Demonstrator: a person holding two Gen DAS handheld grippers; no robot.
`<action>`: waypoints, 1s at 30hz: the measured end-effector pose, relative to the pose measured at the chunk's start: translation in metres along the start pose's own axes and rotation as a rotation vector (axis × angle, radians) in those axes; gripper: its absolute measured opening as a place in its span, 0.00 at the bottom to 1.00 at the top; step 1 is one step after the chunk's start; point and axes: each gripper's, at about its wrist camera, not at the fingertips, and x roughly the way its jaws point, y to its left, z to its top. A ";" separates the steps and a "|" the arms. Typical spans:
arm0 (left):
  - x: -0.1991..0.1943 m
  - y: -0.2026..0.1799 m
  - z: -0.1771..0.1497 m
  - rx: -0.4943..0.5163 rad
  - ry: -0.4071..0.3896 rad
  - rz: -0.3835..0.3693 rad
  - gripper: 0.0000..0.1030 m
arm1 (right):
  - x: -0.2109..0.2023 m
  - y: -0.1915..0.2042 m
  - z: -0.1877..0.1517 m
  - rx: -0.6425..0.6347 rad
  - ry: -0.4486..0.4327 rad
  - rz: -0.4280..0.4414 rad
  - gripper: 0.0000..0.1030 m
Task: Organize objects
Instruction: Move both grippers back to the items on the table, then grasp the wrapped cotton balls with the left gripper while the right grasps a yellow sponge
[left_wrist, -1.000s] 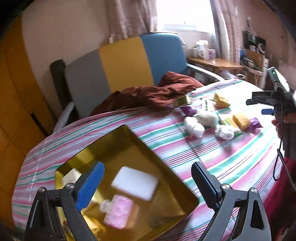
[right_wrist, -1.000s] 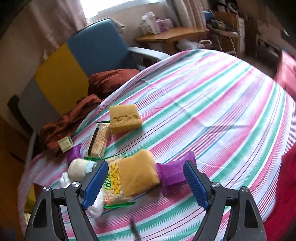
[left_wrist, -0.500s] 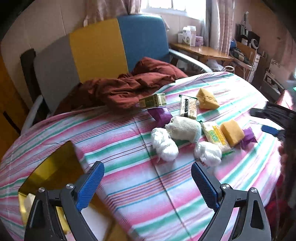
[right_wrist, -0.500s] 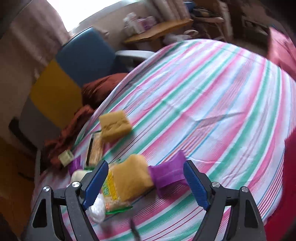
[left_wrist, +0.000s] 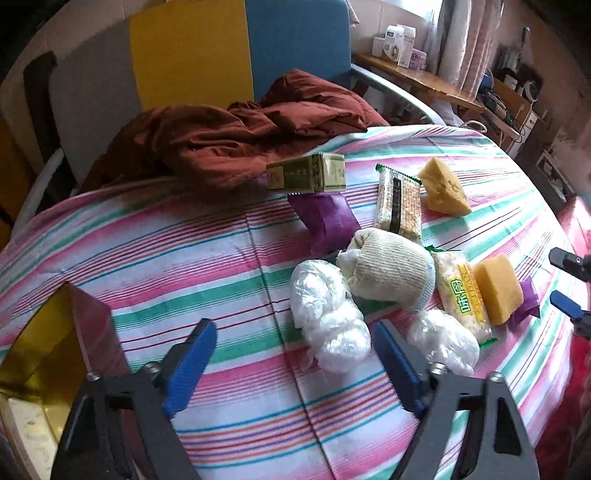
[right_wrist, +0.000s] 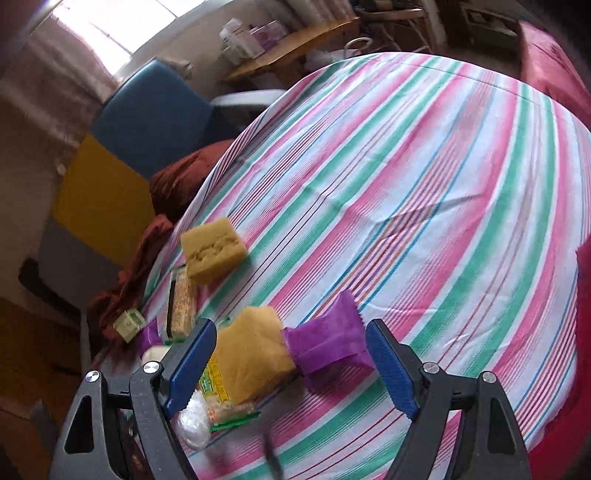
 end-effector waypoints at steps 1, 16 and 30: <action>0.004 -0.001 0.001 0.003 0.009 -0.006 0.71 | 0.001 0.001 -0.001 -0.009 0.005 -0.008 0.82; 0.035 0.004 0.012 -0.036 0.072 -0.076 0.57 | 0.012 0.051 -0.016 -0.293 0.021 -0.045 0.82; 0.031 0.019 0.009 -0.090 0.040 -0.106 0.35 | 0.050 0.076 -0.033 -0.531 0.118 -0.214 0.52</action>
